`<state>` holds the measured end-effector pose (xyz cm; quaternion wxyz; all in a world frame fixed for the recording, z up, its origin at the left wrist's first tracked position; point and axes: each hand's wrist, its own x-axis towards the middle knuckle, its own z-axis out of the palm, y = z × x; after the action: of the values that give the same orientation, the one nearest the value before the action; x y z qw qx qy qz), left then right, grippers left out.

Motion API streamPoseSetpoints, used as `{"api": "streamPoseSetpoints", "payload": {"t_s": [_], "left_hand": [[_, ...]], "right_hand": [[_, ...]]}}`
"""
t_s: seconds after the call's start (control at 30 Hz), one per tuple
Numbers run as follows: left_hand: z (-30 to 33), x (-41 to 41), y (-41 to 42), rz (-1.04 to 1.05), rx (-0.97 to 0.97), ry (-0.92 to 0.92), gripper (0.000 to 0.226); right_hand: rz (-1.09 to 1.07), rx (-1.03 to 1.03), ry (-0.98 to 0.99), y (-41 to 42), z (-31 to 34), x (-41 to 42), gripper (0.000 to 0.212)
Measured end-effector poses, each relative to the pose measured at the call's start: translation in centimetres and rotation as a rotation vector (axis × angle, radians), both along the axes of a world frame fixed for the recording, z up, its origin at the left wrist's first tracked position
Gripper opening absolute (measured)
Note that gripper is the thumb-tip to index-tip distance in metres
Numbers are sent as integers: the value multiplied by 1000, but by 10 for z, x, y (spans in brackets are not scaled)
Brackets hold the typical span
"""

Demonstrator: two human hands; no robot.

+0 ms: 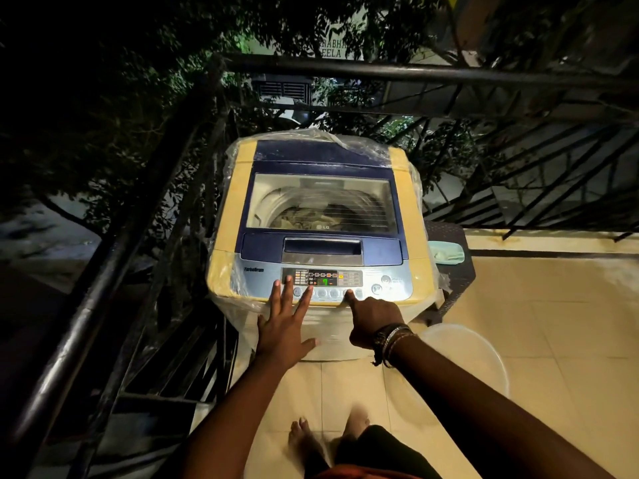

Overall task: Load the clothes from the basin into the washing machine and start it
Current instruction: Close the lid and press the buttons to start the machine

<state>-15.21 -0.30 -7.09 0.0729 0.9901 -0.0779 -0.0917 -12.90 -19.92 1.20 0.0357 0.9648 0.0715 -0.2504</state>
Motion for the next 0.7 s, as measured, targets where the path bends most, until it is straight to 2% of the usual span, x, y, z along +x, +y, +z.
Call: {"api": "streamPoseSetpoints", "payload": {"t_s": [0.17, 0.43, 0.7], "left_hand": [[2, 0, 4, -25, 22, -5, 115], [5, 1, 4, -39, 39, 14, 111], [5, 1, 5, -45, 35, 12, 113]], "right_hand": [[10, 53, -25, 11, -1, -9, 90], [-32, 88, 81, 17, -8, -6, 99], [-99, 175, 104, 8, -4, 15, 85]]}}
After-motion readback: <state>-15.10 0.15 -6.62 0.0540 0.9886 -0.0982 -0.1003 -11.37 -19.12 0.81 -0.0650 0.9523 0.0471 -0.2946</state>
